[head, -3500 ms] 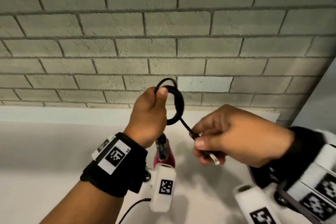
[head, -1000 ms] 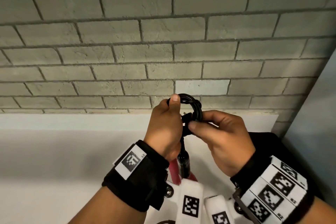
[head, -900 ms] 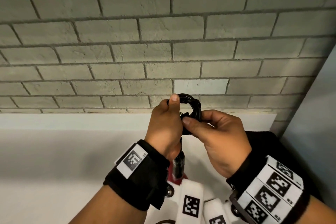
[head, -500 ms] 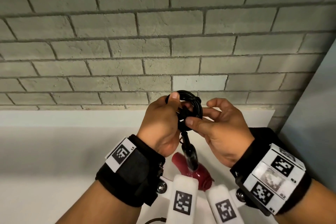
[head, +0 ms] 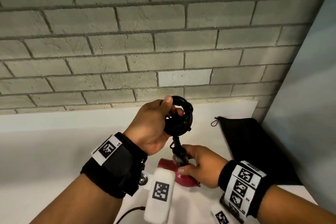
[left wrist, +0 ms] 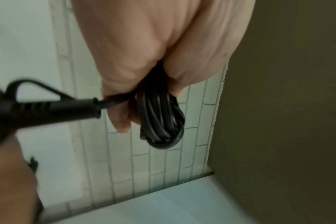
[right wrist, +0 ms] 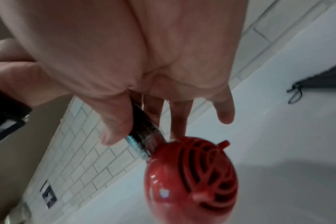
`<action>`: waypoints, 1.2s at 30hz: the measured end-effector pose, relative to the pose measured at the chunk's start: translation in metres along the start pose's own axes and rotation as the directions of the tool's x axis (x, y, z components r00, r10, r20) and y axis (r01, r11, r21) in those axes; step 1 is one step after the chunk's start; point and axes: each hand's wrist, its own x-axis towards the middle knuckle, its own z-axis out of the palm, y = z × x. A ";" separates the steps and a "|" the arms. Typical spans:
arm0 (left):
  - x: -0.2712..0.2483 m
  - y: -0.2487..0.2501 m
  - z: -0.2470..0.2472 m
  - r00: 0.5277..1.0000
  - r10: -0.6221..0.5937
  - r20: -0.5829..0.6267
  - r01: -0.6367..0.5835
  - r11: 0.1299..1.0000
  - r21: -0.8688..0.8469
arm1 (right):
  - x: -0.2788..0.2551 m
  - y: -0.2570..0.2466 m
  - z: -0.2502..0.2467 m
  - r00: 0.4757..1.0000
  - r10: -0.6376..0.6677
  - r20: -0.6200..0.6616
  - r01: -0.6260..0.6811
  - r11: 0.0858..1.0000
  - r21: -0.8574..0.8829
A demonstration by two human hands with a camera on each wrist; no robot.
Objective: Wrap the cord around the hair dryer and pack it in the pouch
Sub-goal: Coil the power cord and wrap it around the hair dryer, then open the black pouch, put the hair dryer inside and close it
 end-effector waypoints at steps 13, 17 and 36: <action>0.015 -0.119 -0.069 0.855 -0.499 -0.137 0.466 0.627 0.625 | -0.010 0.052 0.030 0.973 0.224 0.056 -0.092 0.598 -0.797; 0.021 -0.150 -0.084 0.862 -0.502 -0.073 0.330 0.446 0.832 | -0.009 0.057 0.039 0.962 0.261 0.080 -0.072 0.525 -0.848; 0.033 -0.152 -0.093 0.925 -0.371 0.081 -0.022 0.161 0.987 | -0.013 0.066 0.027 0.978 0.162 0.130 0.011 0.584 -0.812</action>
